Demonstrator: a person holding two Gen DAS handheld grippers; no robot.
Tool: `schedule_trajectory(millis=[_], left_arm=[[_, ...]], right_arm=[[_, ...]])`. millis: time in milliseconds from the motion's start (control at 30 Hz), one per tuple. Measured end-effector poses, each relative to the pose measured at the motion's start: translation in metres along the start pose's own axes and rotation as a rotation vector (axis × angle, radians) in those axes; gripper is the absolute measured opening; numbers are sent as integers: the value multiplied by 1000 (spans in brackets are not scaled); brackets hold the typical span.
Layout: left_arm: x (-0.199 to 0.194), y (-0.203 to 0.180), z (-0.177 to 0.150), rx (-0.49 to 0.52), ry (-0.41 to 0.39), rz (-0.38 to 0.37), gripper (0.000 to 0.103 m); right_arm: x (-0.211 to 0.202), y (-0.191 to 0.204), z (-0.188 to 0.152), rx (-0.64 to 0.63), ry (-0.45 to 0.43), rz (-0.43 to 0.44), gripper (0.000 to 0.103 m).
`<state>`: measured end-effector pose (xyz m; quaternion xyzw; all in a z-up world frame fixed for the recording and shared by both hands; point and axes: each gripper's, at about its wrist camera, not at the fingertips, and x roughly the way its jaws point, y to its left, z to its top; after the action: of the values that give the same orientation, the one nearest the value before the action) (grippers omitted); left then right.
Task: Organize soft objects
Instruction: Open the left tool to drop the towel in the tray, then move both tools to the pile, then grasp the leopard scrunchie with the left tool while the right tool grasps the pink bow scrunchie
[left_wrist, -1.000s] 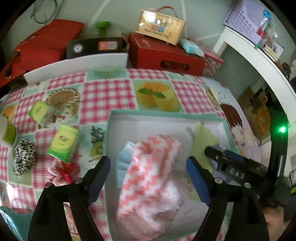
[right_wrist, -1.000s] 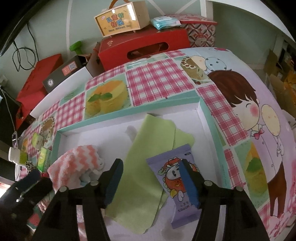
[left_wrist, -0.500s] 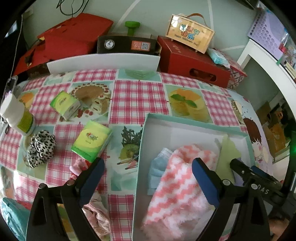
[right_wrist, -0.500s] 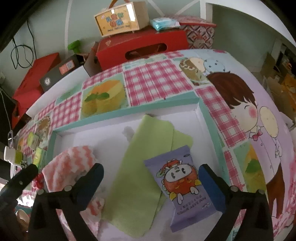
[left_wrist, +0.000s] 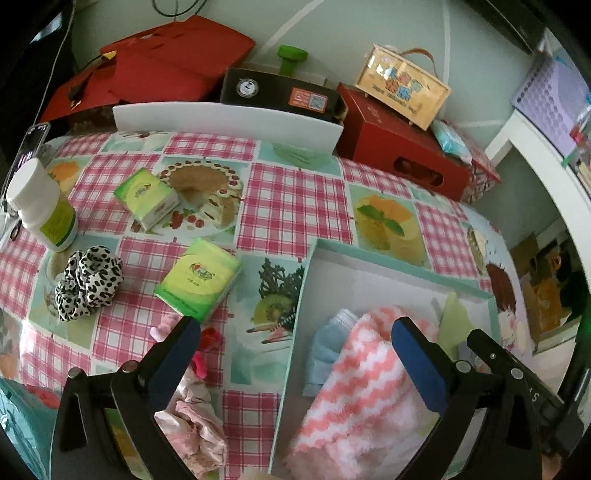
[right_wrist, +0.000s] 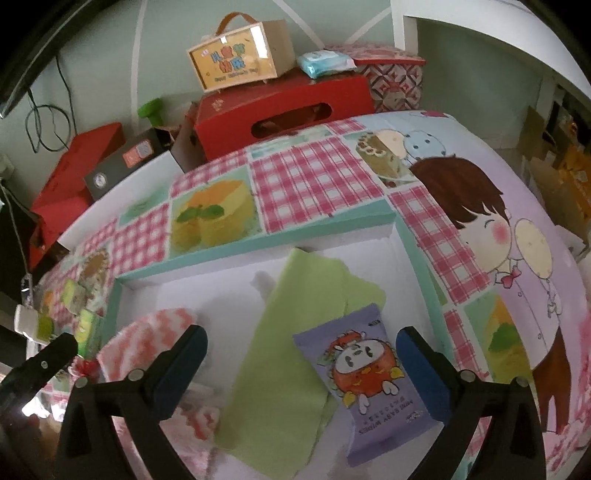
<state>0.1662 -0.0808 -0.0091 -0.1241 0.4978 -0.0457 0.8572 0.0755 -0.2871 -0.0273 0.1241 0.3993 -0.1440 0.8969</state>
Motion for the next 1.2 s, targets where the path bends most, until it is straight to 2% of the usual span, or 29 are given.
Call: schedule_trajectory(millis=[267,433,667,933,1200], left_arm=[[-17,29,9,-62,-45,23,103],[-37,64,21,-119,-89,94,103],[-68,121,29,-229,-156,177,103],[-81,164,29,-294,-159,240,103],[-74,167,32,-244,-110,246,103]], right_arm=[[-15,22,4,-51,-71,58,103],[-17,42,4,-93,-81,75,103],[-17,77,2,-137,-77,143,103],[-14,136,-9,-241,-61,223,103],[-5,198,-33,-357,-2,313,103]])
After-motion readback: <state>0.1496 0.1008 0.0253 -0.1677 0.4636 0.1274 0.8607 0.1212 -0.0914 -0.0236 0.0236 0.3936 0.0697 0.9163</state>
